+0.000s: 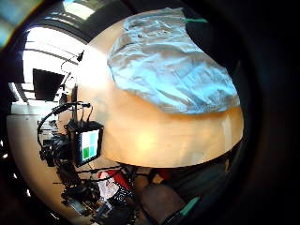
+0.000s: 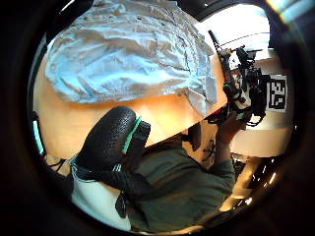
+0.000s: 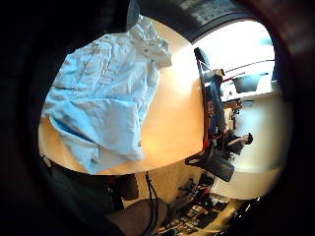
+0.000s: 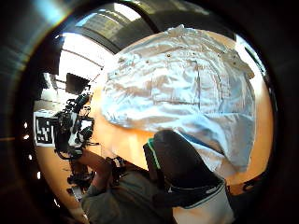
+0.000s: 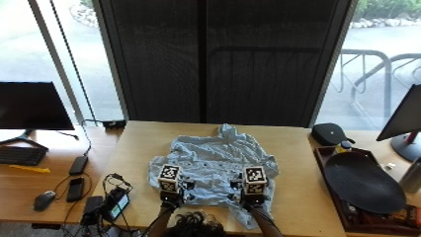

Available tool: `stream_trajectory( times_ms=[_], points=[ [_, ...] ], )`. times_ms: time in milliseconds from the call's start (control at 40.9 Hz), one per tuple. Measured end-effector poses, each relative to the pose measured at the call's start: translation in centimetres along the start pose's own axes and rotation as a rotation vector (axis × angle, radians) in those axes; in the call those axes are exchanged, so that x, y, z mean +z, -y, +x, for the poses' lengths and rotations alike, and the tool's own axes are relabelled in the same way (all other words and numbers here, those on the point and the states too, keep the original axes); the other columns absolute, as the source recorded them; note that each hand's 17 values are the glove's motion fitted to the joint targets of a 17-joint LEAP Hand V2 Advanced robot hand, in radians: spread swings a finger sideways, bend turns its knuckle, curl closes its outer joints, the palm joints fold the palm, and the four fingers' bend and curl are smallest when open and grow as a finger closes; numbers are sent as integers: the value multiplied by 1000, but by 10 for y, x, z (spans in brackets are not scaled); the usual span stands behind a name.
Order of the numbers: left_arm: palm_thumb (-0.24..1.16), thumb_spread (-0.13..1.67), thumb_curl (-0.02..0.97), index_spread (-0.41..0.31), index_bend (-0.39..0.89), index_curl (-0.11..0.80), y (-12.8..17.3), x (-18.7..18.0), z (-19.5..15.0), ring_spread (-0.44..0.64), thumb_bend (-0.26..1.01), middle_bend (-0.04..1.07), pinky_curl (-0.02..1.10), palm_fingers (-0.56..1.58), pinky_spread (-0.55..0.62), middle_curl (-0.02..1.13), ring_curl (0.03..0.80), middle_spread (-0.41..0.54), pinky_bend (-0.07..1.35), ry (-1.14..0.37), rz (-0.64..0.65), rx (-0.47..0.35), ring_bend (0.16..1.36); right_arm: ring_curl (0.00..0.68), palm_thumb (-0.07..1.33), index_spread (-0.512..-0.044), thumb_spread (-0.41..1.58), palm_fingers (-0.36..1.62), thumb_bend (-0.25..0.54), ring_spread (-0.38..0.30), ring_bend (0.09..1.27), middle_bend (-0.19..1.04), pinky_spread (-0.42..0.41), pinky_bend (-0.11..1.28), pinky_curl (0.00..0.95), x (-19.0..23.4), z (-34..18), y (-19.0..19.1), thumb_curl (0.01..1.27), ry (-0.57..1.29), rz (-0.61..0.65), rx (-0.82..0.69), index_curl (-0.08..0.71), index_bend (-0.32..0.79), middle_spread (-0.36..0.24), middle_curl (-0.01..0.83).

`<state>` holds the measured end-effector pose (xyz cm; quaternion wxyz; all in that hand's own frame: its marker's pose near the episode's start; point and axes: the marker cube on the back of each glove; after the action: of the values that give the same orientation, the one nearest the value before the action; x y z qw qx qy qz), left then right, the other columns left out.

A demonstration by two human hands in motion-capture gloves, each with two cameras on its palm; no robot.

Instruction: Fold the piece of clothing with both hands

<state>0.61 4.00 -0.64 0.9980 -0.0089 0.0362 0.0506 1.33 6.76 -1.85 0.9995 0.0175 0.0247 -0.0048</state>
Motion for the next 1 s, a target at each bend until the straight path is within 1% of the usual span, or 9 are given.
stream_trajectory(
  times_ms=[293,440,611,660,684,709,782,880,1002],
  points=[
    [272,1064,283,-95,87,221,40,64,-3,139,-18,232,291,351,349,387,324,-5,423,74,-123,5,609,252,408,-345,1097,234,-14,158,372,178,239,672,340,49,11,11,307,-29,-199,34,236,123,11,270],
    [284,1053,295,-84,38,178,37,46,3,162,-22,165,336,212,340,377,350,68,543,91,-79,50,698,275,445,-341,1069,255,-15,138,429,161,190,720,355,66,8,15,320,-28,-332,4,225,103,6,269],
    [278,1061,298,-83,88,168,29,53,1,158,-24,200,348,217,333,373,352,89,589,69,-203,40,743,296,479,-339,1048,252,-17,116,468,170,155,747,366,52,1,9,328,-54,-329,-2,219,109,2,274],
    [295,1074,300,-86,137,183,26,51,4,144,-12,261,340,293,322,390,340,59,562,67,-213,32,708,309,499,-339,1048,287,-11,91,508,175,139,740,363,56,0,10,331,-47,-350,-7,214,103,-4,277],
    [280,1066,299,-83,93,171,26,50,5,150,-26,218,343,242,327,370,342,77,580,72,-207,28,728,302,502,-338,1046,276,-14,89,499,175,139,746,364,58,-1,11,331,-45,-361,-7,212,101,-4,277],
    [312,1083,303,-86,141,188,27,50,6,131,-4,282,339,319,313,398,340,45,551,78,-192,25,706,310,508,-338,1047,293,-13,75,515,176,132,743,364,59,-1,11,332,-44,-369,-5,213,107,-6,279],
    [335,1101,306,-98,192,217,29,50,7,97,-4,275,325,387,297,390,330,13,512,99,-167,13,683,315,520,-342,1055,348,-15,40,536,188,116,716,354,60,-2,11,330,-47,-372,4,217,131,-19,286],
    [359,1128,307,-128,259,268,21,49,9,34,-6,281,309,525,261,397,320,-38,441,126,-188,-17,645,321,543,-354,1080,420,-10,3,529,190,98,673,344,59,-4,14,329,-56,-341,9,240,174,-37,294],
    [392,1154,307,-154,262,306,27,49,9,-36,-4,278,303,631,214,412,327,-96,379,145,-92,-19,630,327,597,-363,1129,555,6,-58,540,182,52,628,329,57,-8,20,328,-83,-256,-21,266,180,-71,303]
  ],
)
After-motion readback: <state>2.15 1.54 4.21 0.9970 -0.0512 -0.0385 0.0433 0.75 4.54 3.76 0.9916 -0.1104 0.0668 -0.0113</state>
